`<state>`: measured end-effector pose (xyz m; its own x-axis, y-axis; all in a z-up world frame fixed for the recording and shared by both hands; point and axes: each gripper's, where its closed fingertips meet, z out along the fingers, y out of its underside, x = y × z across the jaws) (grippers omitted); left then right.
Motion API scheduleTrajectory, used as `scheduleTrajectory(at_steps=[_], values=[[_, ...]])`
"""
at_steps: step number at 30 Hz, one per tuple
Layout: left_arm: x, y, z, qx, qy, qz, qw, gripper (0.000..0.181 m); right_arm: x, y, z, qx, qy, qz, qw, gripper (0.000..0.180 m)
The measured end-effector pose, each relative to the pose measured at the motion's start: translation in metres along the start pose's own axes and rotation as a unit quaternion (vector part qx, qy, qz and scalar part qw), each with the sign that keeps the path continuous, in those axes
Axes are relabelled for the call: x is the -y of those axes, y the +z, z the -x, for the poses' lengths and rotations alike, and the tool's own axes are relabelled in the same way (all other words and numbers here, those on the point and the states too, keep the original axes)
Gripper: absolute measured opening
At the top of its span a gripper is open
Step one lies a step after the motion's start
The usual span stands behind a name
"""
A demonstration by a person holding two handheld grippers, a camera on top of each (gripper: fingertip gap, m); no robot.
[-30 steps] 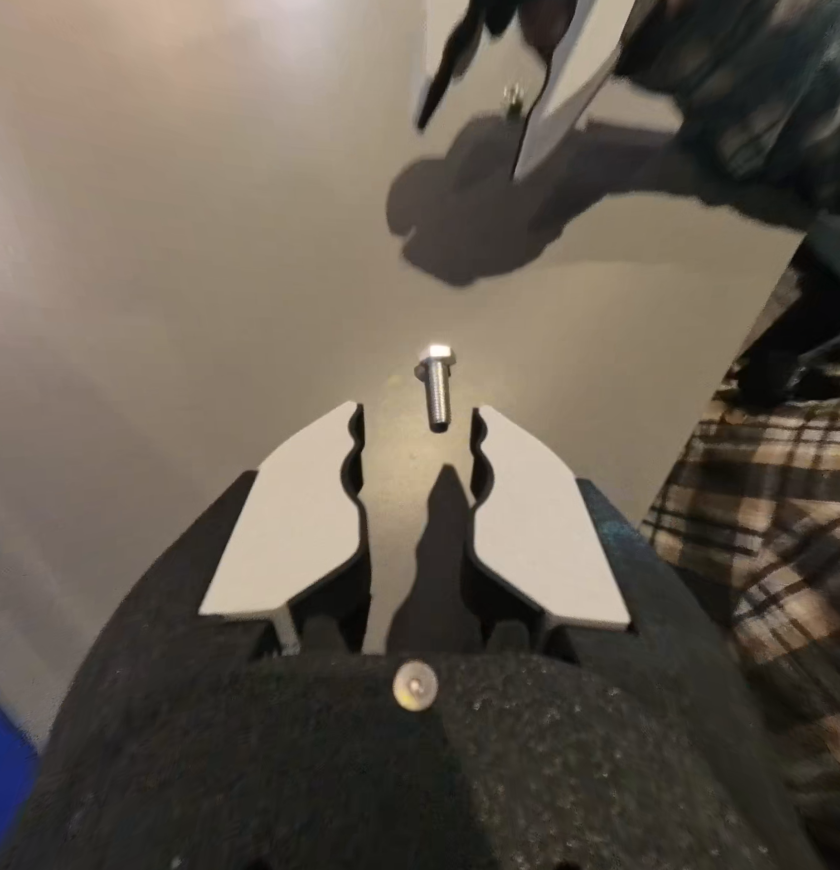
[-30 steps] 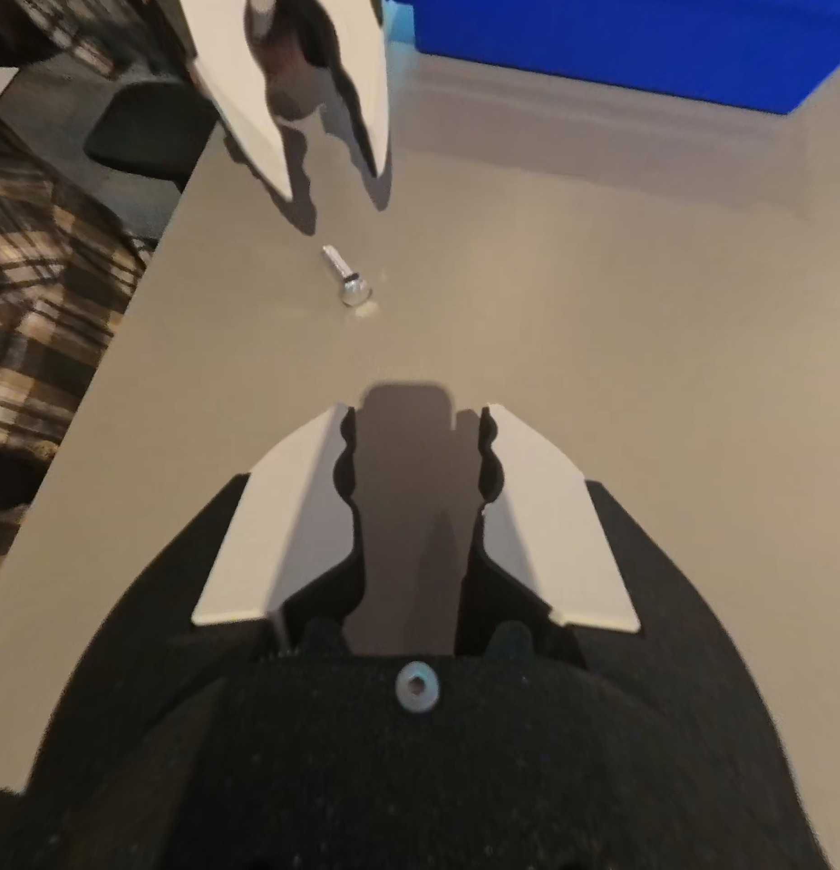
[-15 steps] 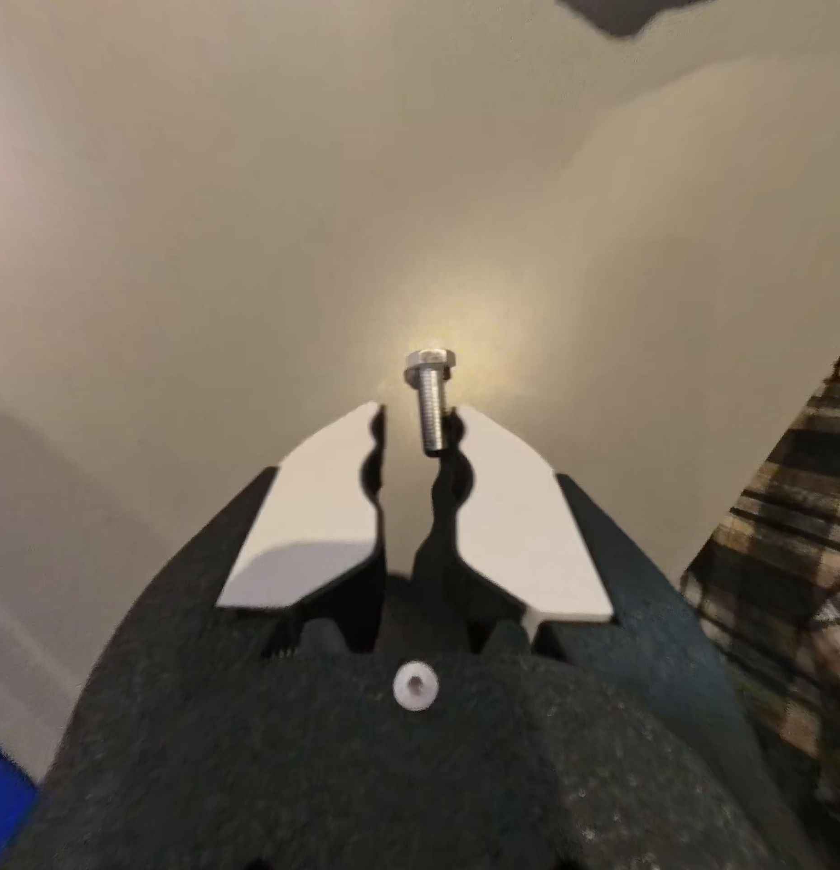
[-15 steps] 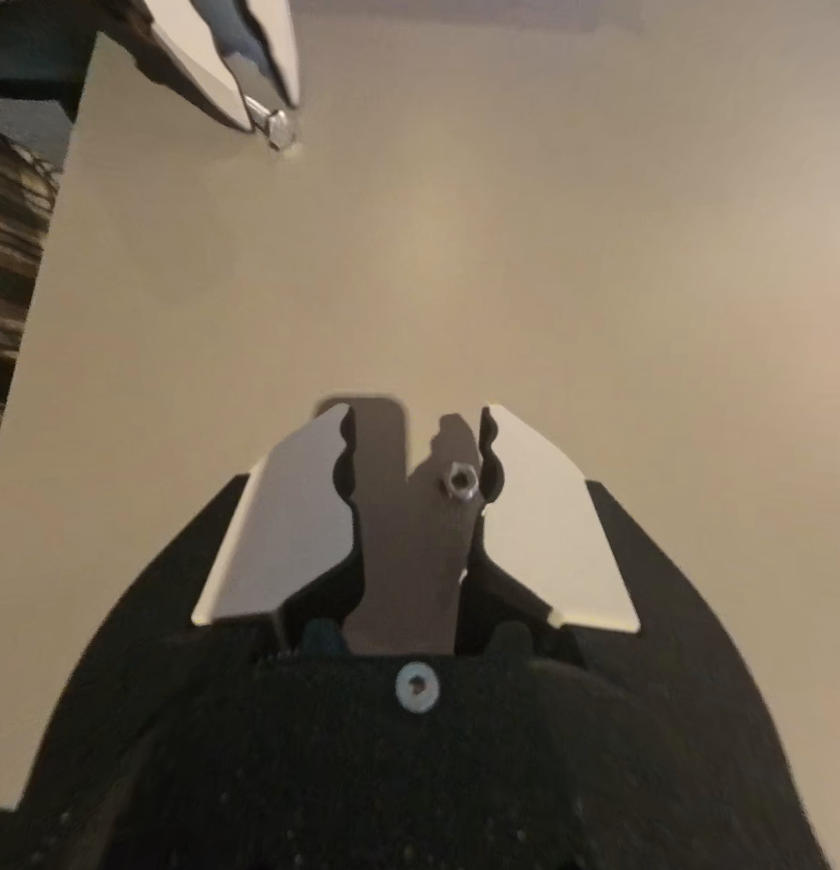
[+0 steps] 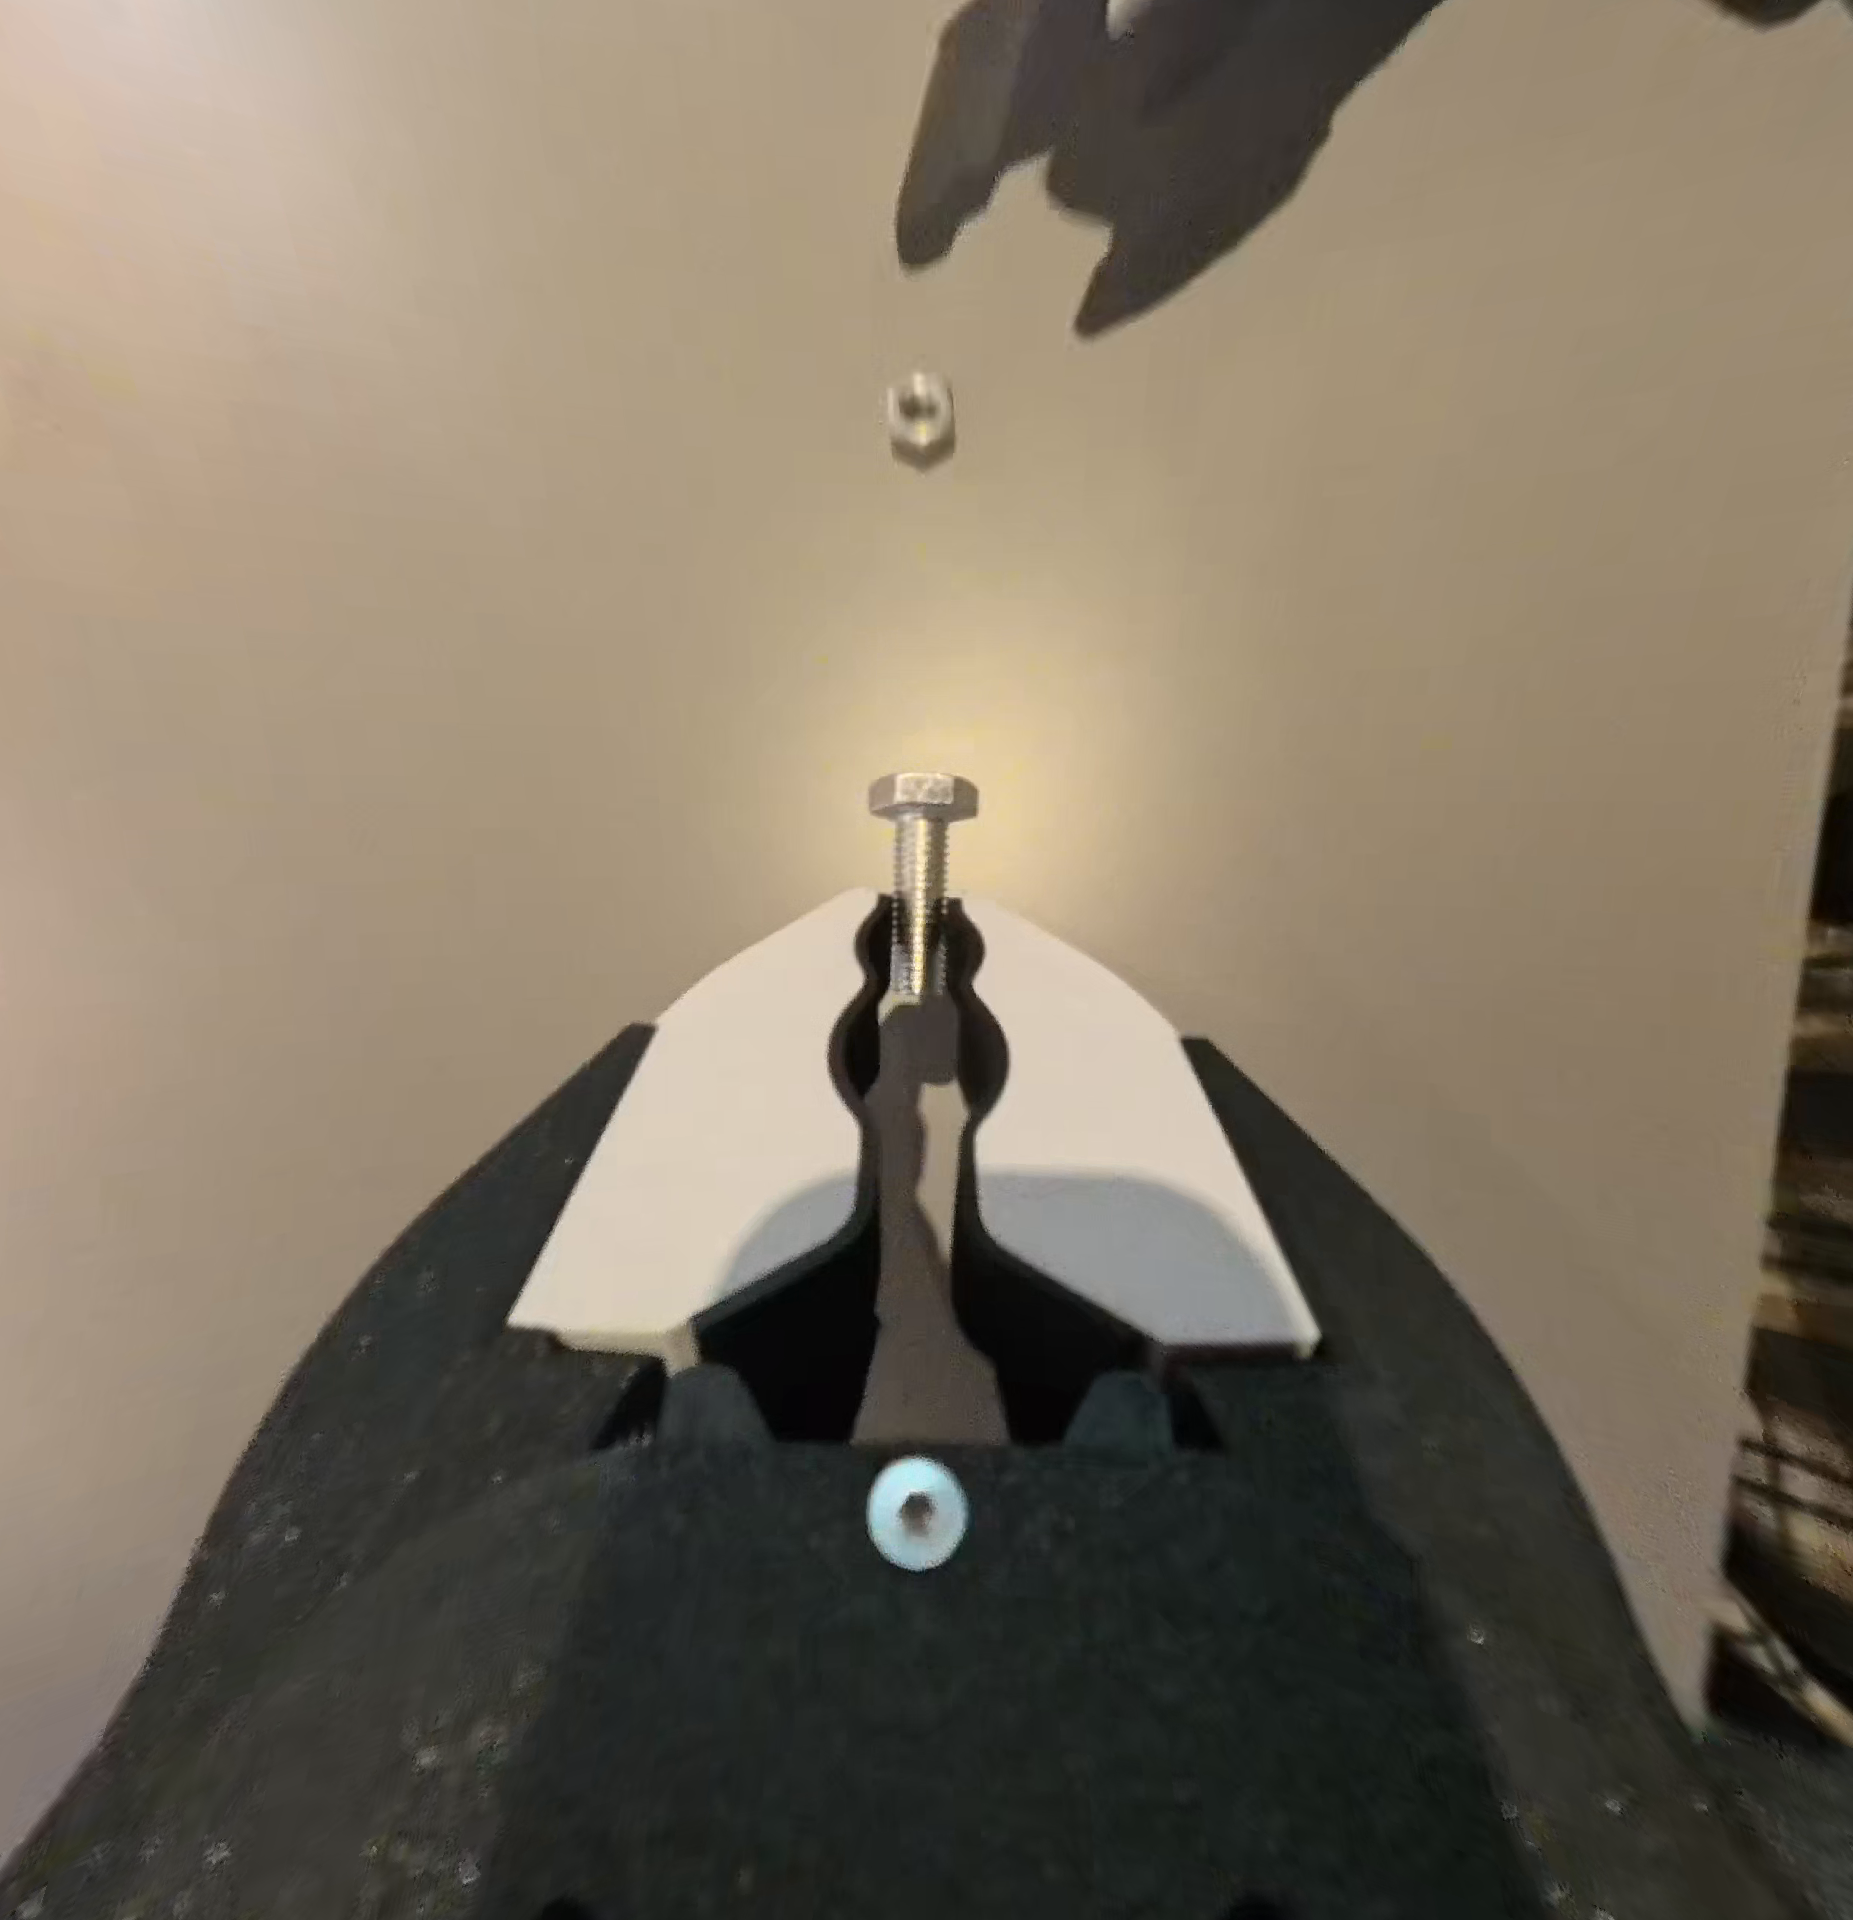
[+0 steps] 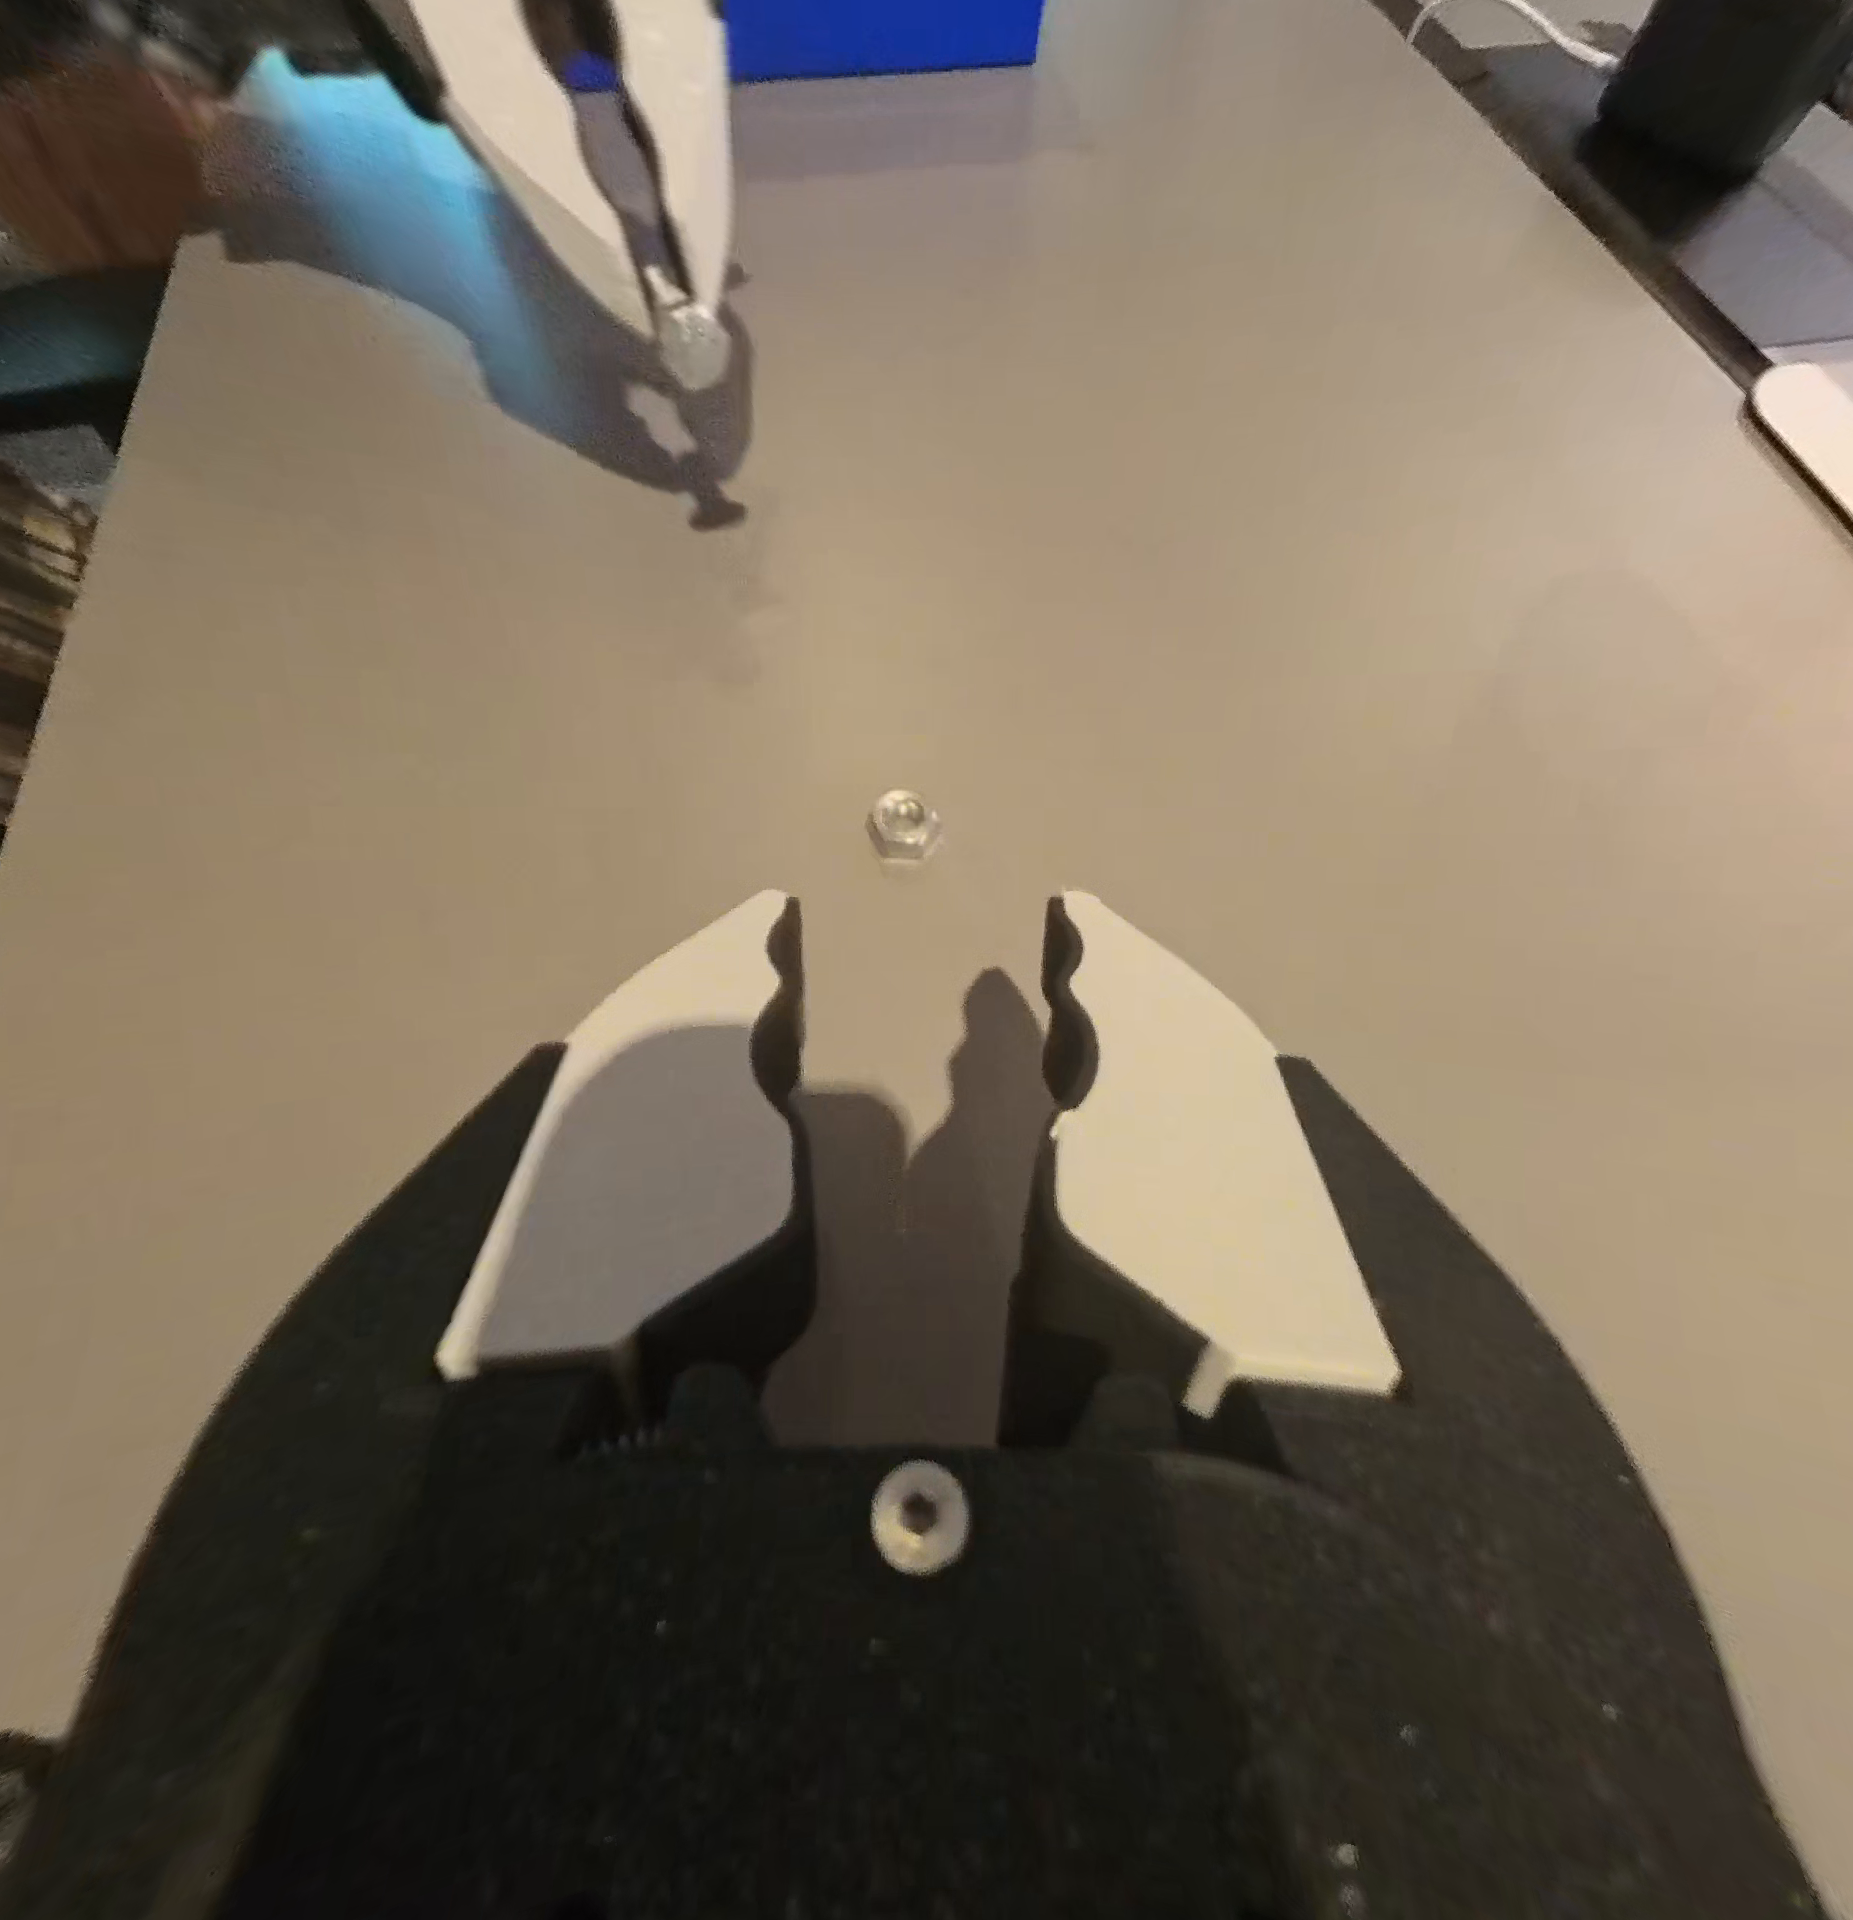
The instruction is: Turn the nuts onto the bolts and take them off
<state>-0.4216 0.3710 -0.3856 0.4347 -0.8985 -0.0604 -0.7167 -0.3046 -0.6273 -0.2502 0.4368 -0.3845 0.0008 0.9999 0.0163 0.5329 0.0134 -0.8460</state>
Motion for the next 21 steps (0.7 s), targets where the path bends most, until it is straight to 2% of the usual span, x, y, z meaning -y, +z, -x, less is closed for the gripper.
scheduleTrajectory(at_steps=[1,6,10,17,21], values=[[0.014,0.009,0.006,-0.014,0.012,0.003,1.000,0.009,-0.002,-0.001,-0.001,-0.001,0.003,0.001,1.000,0.044],[0.059,0.068,0.029,-0.084,0.053,0.016,0.995,0.009,-0.016,-0.003,-0.006,-0.006,0.014,0.018,1.000,0.043],[0.071,0.100,0.033,-0.114,0.064,0.016,0.991,0.009,-0.021,-0.003,-0.008,-0.004,0.020,0.024,0.999,0.043],[0.063,0.120,0.037,-0.120,0.077,0.038,0.989,0.009,-0.027,0.005,-0.006,-0.001,0.018,0.051,0.999,0.044],[0.062,0.119,0.036,-0.123,0.072,0.035,0.989,0.010,-0.016,0.015,-0.004,0.012,0.020,0.046,0.999,0.041]])
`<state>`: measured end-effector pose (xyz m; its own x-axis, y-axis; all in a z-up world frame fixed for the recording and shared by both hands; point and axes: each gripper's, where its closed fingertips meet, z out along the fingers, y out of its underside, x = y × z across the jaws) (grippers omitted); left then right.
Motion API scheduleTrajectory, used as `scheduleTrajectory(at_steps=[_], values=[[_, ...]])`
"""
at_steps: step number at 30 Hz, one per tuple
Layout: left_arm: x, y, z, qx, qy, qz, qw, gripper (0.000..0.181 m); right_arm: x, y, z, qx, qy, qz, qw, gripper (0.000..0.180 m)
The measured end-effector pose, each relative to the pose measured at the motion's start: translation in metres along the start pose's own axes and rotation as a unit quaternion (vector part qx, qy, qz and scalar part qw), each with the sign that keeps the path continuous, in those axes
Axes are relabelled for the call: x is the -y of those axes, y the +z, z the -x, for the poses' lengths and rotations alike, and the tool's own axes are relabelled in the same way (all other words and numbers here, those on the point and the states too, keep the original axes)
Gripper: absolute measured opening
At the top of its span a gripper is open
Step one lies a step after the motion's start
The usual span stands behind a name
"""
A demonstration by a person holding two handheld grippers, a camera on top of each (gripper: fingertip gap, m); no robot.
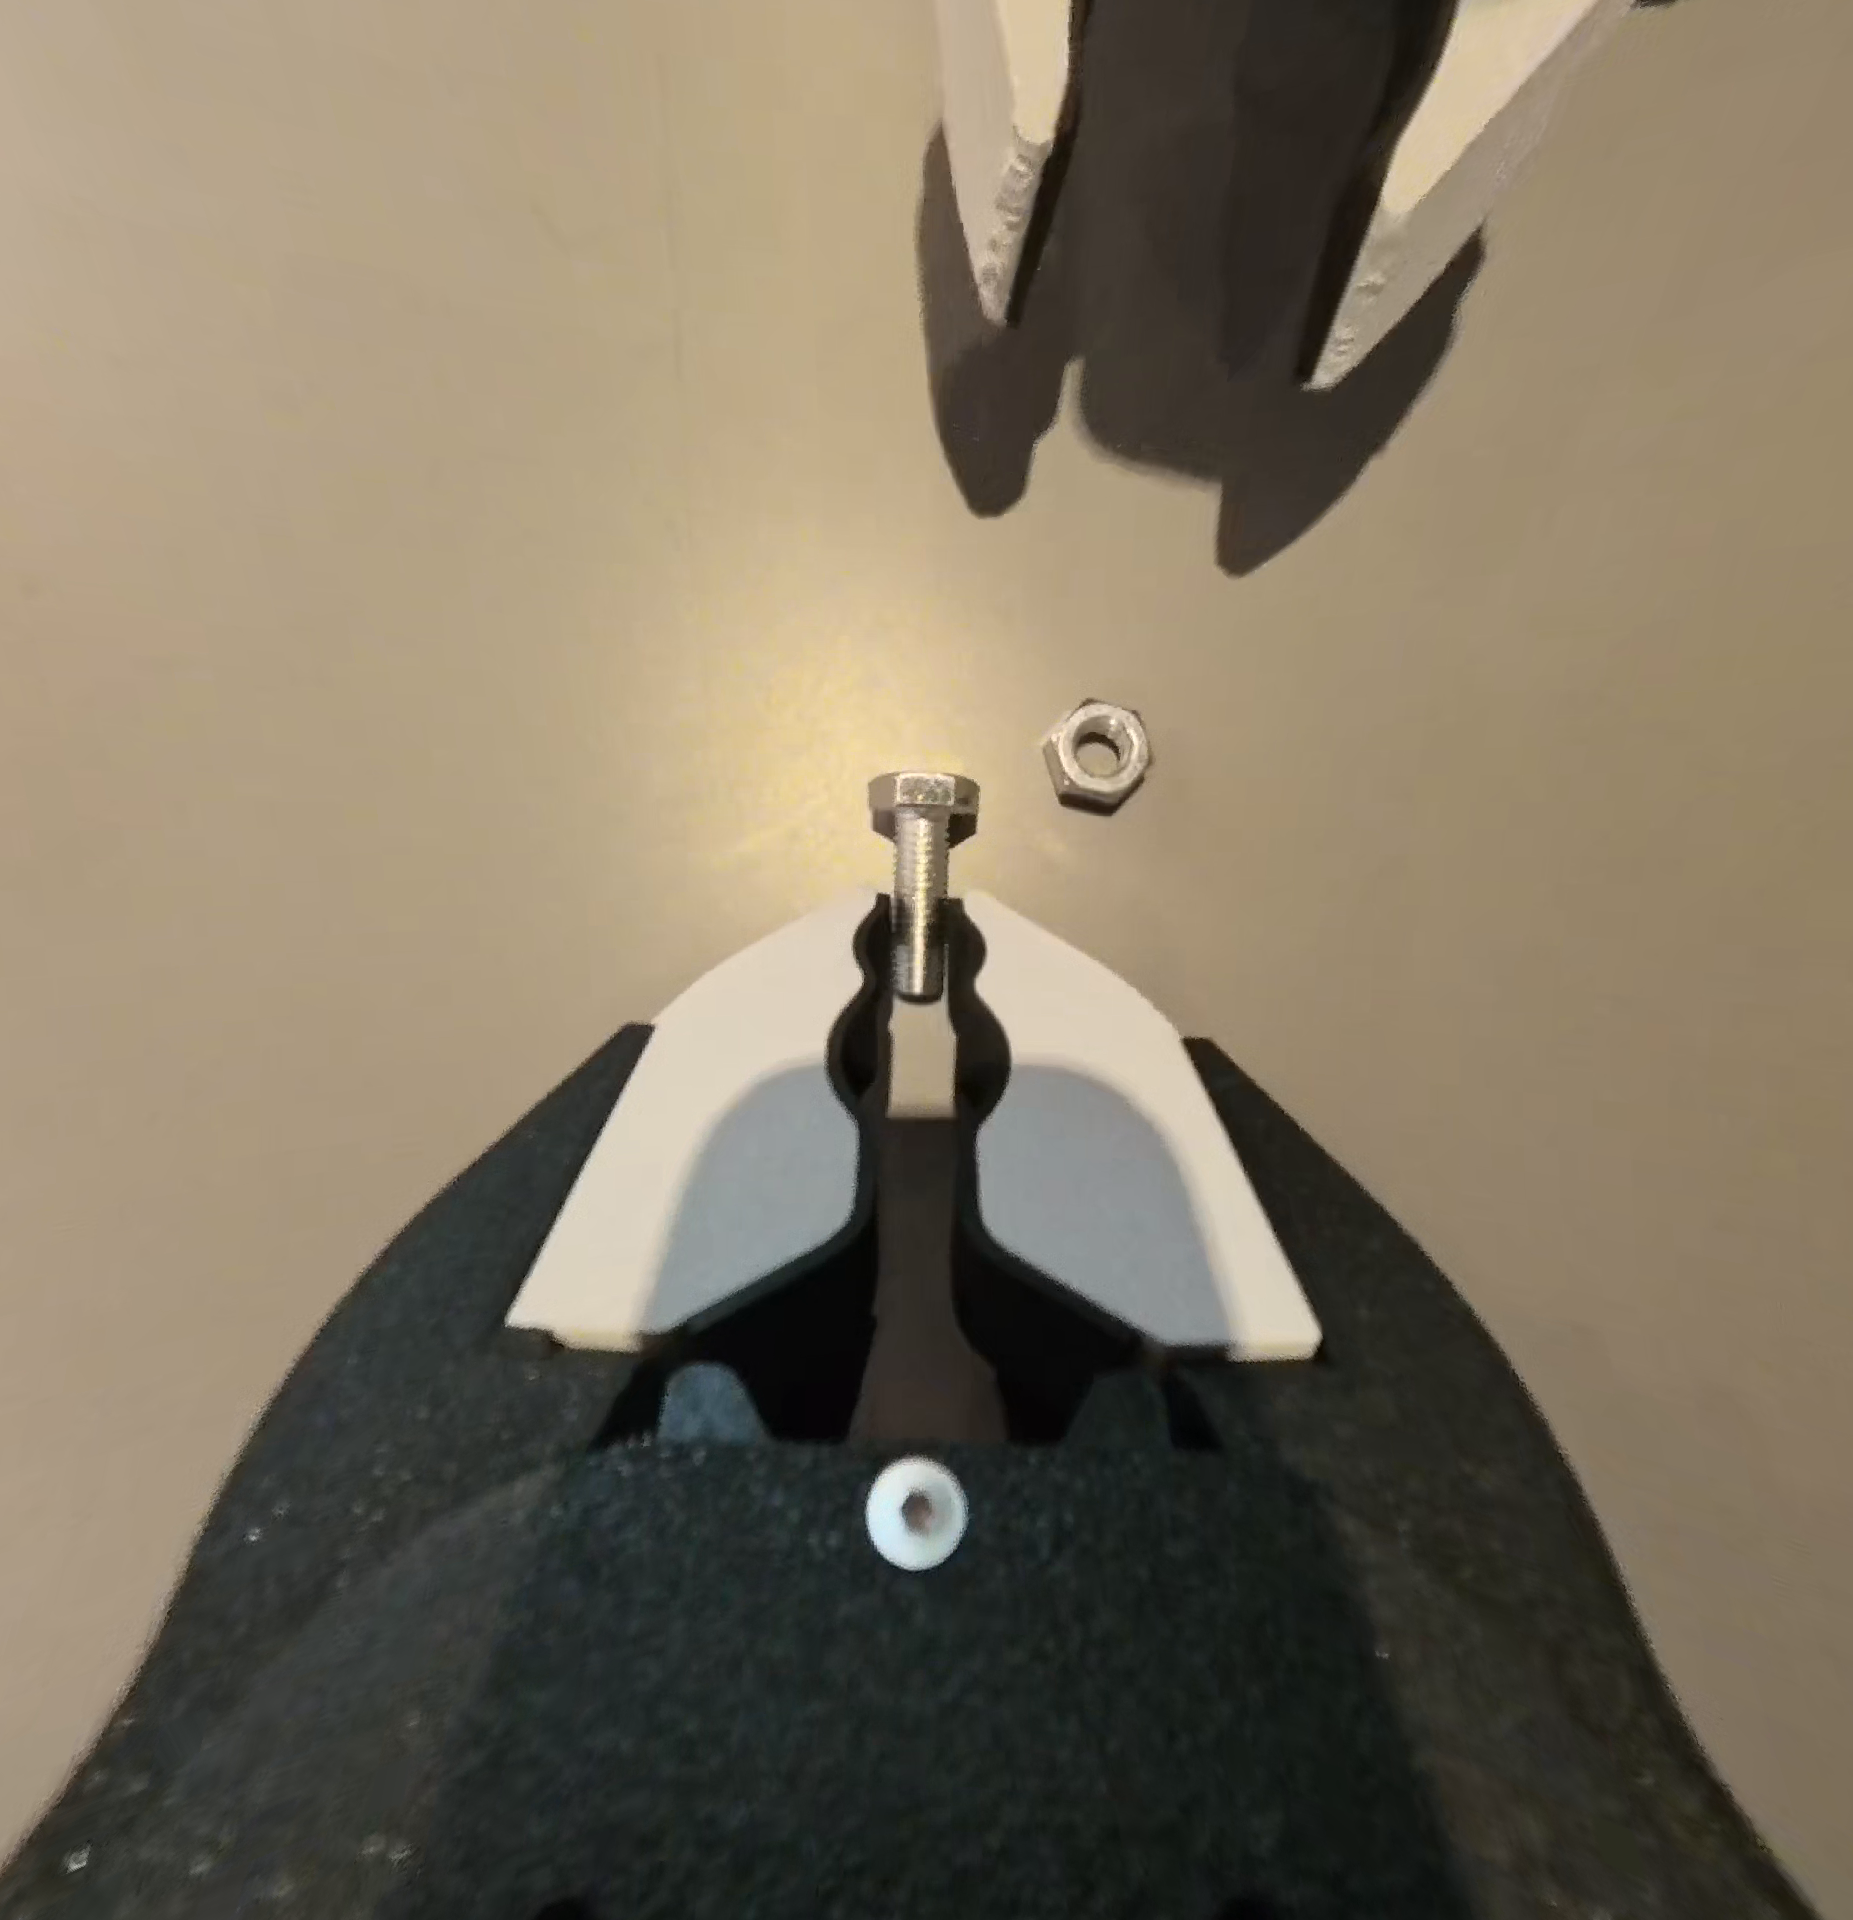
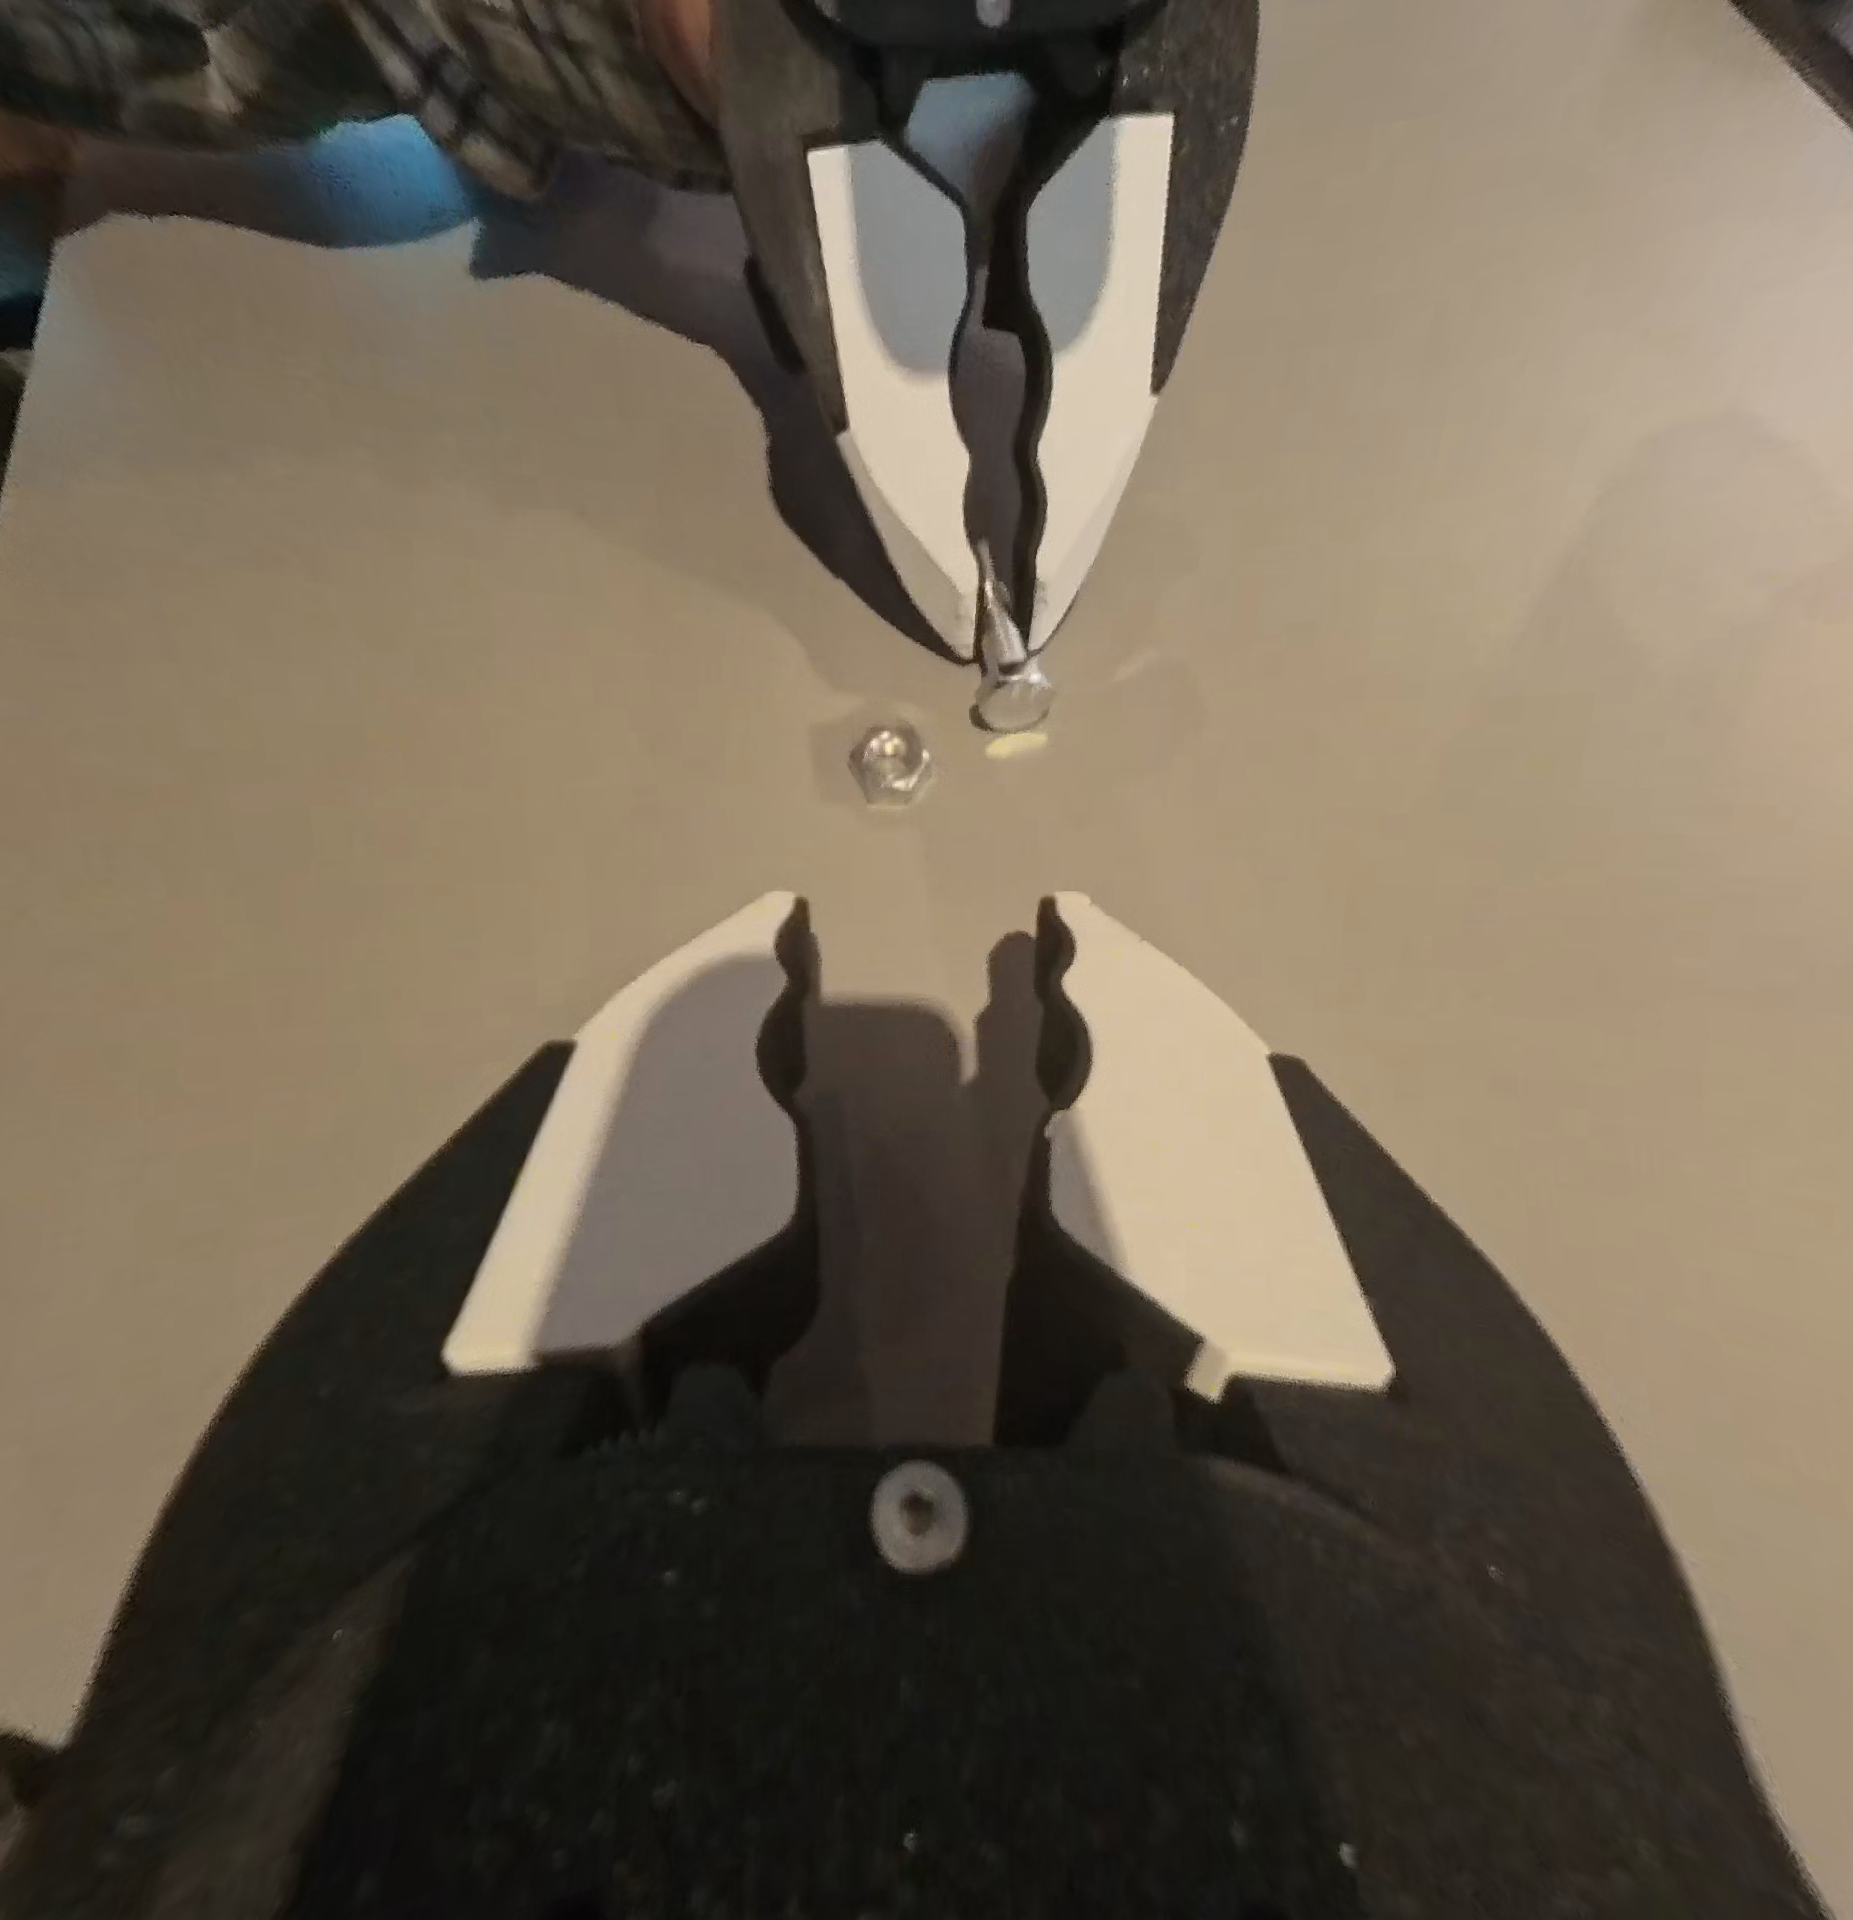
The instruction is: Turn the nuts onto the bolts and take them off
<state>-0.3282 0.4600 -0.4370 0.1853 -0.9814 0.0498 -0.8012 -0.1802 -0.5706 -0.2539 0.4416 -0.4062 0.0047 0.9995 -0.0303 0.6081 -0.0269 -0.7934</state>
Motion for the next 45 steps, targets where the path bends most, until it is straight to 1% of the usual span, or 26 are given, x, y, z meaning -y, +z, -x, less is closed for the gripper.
scheduleTrajectory(at_steps=[2,5,8,12,15,18,21,24,30,32,34,36,38,40,42,45], values=[[-0.002,-0.003,0.000,0.002,-0.007,-0.005,1.000,0.017,0.010,0.003,-0.006,-0.007,-0.010,0.013,1.000,0.039],[-0.004,-0.014,-0.001,0.005,-0.030,-0.036,0.999,0.027,0.029,0.011,-0.010,0.012,-0.012,0.028,0.999,0.035],[-0.003,-0.036,-0.001,0.021,-0.061,-0.103,0.993,0.034,0.036,0.030,-0.014,0.032,-0.020,0.075,0.996,0.033],[-0.006,-0.072,-0.004,0.045,-0.105,-0.206,0.972,0.045,0.032,0.055,-0.014,0.055,-0.034,0.136,0.989,0.029],[-0.011,-0.094,-0.005,0.062,-0.128,-0.278,0.950,0.045,0.024,0.064,-0.014,0.063,-0.033,0.176,0.982,0.026],[-0.014,-0.111,-0.001,0.067,-0.152,-0.330,0.929,0.046,0.017,0.069,-0.016,0.061,-0.023,0.206,0.976,0.020],[-0.013,-0.124,0.005,0.067,-0.177,-0.375,0.908,0.045,0.018,0.073,-0.014,0.062,-0.004,0.189,0.980,0.019],[-0.013,-0.128,0.010,0.064,-0.199,-0.404,0.891,0.045,0.019,0.074,-0.015,0.050,0.017,0.166,0.985,0.019],[-0.008,-0.136,0.014,0.055,-0.231,-0.451,0.861,0.045,0.029,0.073,-0.021,0.039,0.077,0.079,0.993,0.019],[-0.002,-0.143,0.017,0.048,-0.244,-0.476,0.844,0.044,0.045,0.064,-0.024,0.031,0.091,0.025,0.995,0.019],[0.008,-0.151,0.022,0.033,-0.256,-0.503,0.825,0.044,0.068,0.050,-0.029,0.018,0.108,-0.059,0.992,0.018],[0.023,-0.162,0.028,0.008,-0.264,-0.535,0.803,0.044,0.100,0.032,-0.031,0.019,0.125,-0.182,0.975,0.018],[0.044,-0.176,0.033,-0.022,-0.260,-0.572,0.778,0.043,0.128,0.010,-0.029,0.033,0.148,-0.308,0.939,0.018],[0.067,-0.188,0.034,-0.053,-0.246,-0.602,0.757,0.042,0.145,-0.009,-0.027,0.046,0.158,-0.395,0.904,0.019],[0.087,-0.191,0.031,-0.081,-0.229,-0.615,0.750,0.041,0.153,-0.019,-0.023,0.056,0.158,-0.438,0.883,0.018],[0.106,-0.184,0.024,-0.099,-0.213,-0.613,0.755,0.041,0.158,-0.027,-0.018,0.058,0.143,-0.471,0.869,0.018]])
